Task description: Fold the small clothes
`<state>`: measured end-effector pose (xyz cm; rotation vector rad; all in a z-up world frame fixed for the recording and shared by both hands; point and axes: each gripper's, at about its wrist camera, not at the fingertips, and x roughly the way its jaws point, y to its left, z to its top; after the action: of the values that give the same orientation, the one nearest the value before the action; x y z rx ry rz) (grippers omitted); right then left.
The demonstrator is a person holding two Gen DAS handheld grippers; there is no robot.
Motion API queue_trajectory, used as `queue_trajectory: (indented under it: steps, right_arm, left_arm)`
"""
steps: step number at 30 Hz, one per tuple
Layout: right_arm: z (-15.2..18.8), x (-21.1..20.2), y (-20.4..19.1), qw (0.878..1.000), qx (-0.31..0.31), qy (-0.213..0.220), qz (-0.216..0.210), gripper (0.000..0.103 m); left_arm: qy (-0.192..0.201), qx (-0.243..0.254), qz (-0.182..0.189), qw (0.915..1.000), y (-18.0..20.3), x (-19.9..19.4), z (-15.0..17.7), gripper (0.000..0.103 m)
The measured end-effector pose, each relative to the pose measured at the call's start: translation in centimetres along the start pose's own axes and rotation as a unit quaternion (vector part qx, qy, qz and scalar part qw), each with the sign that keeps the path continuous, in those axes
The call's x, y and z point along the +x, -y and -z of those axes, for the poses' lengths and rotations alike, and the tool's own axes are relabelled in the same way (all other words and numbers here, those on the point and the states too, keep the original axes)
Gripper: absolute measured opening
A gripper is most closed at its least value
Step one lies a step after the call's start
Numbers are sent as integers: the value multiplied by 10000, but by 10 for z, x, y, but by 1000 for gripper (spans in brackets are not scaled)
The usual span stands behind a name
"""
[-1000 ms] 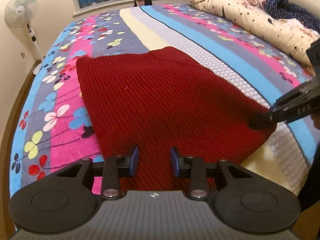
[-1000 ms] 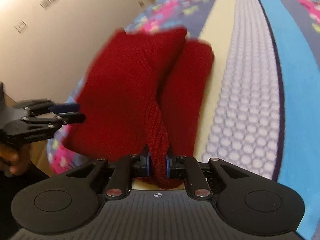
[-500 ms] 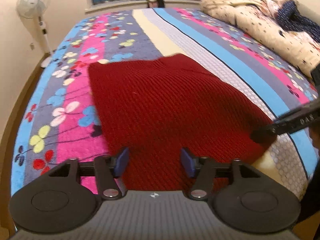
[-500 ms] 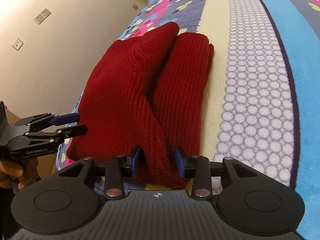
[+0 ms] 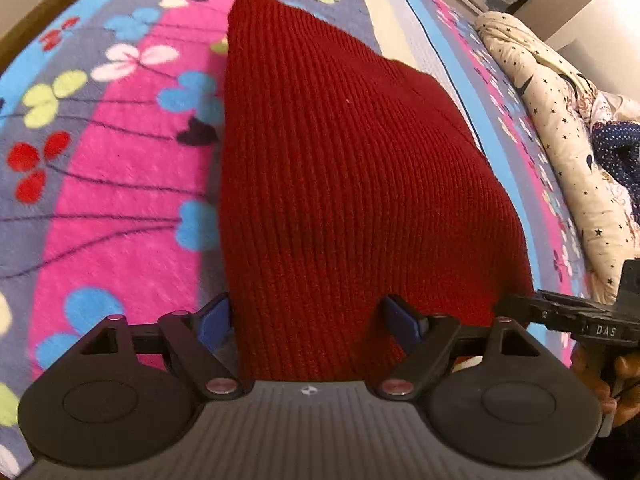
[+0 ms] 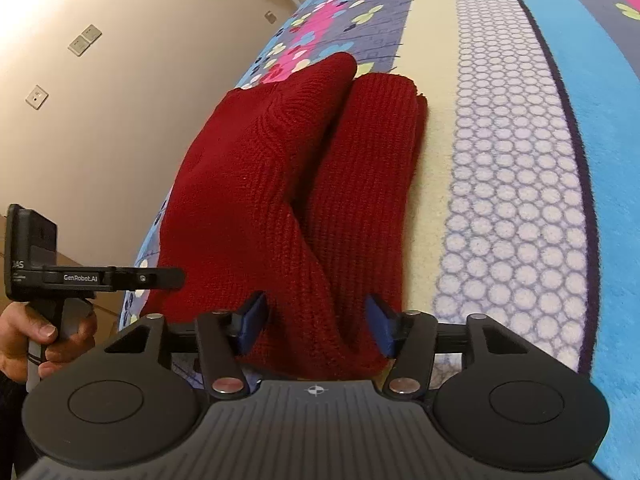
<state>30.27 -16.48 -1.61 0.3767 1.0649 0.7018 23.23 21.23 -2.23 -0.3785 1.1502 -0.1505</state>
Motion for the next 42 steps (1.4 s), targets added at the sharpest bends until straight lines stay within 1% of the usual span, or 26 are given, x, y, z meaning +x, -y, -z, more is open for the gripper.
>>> queue_trajectory:
  steps: [5,7,9,10,12,13,16,20,21,22,23,24,25,26,28,29,31,32,33,35,36,37,38,39,40,42]
  right_arm:
    - [-2,-5,7,9998,177,95,21,58]
    - [-4,-9,7,9996,133,173,173,67]
    - [-5,-14,7,9990,48,270,346,68]
    - [-5,-16,8,9989,70,312,347,68]
    - [-6,-16,13,9988,124,307,356,68]
    - [-5,-14,14,9989,134,214,399,68]
    - [0,-4,18,9986,211,-26,491,68]
    - [6,5,18,9988,274,-155,375,67]
    - [6,7,18,9989,295,-184,315,63]
    - [8,8,17,9991,295,-195,225,51]
    - [9,8,14,9993,238,-142,249,48]
    - [9,6,11,9996,123,-54,262,34]
    - [8,0,8,9996,55,92,253,28]
    - [6,-10,6,9990,51,368,244,27]
    - [3,-27,6,9963,93,821,218,26]
    - [3,-30,4,9961,12,847,266,26]
    - [10,-15,-2,9978,-244,391,471,29]
    - [16,-6,-4,9972,-352,174,642,30]
    - [18,-4,-6,9963,-387,151,750,33]
    - [19,-11,-7,9959,-310,302,796,36]
    - [19,-17,-7,9955,-246,429,804,41]
    - [21,-24,-8,9945,-216,543,867,49]
    - [24,-32,-8,9929,-240,641,969,52]
    - [27,-38,-10,9905,-330,758,1099,55]
    - [28,-43,-14,9877,-464,872,1210,56]
    - [37,-53,-28,9781,-885,1174,1471,57]
  left_arm:
    - [95,117,163,9998,4,-1,3,62]
    - [225,87,379,9990,8,-7,6,52]
    - [284,162,682,9971,13,-11,7,51]
    - [262,268,647,9972,15,-10,7,51]
    - [117,507,202,9984,17,0,8,53]
    - [57,470,114,9988,16,3,8,56]
    - [105,459,92,9988,18,-2,9,57]
    - [126,519,21,9986,19,-3,12,58]
    - [114,497,33,9987,18,-3,12,58]
    - [126,476,42,9988,17,-3,12,56]
    - [170,483,67,9987,17,-4,11,53]
    - [273,521,135,9982,20,-10,12,49]
    - [406,554,246,9973,23,-16,13,47]
    - [572,567,422,9959,23,-23,13,47]
    - [600,546,598,9949,22,-25,12,47]
    - [448,596,445,9962,23,-18,13,47]
    - [81,734,2,9973,25,-2,18,50]
    - [95,795,-10,9968,26,-3,19,50]
    - [180,848,25,9962,28,-7,19,51]
    - [380,833,-14,9958,30,-17,22,52]
    - [471,872,-93,9950,33,-21,26,52]
    - [593,994,-227,9930,39,-26,31,55]
    - [753,1188,-405,9892,46,-32,38,59]
    - [943,1418,-611,9835,56,-38,45,68]
    - [1254,1766,-861,9725,70,-45,55,79]
    - [1756,2318,-1134,9500,90,-57,75,87]
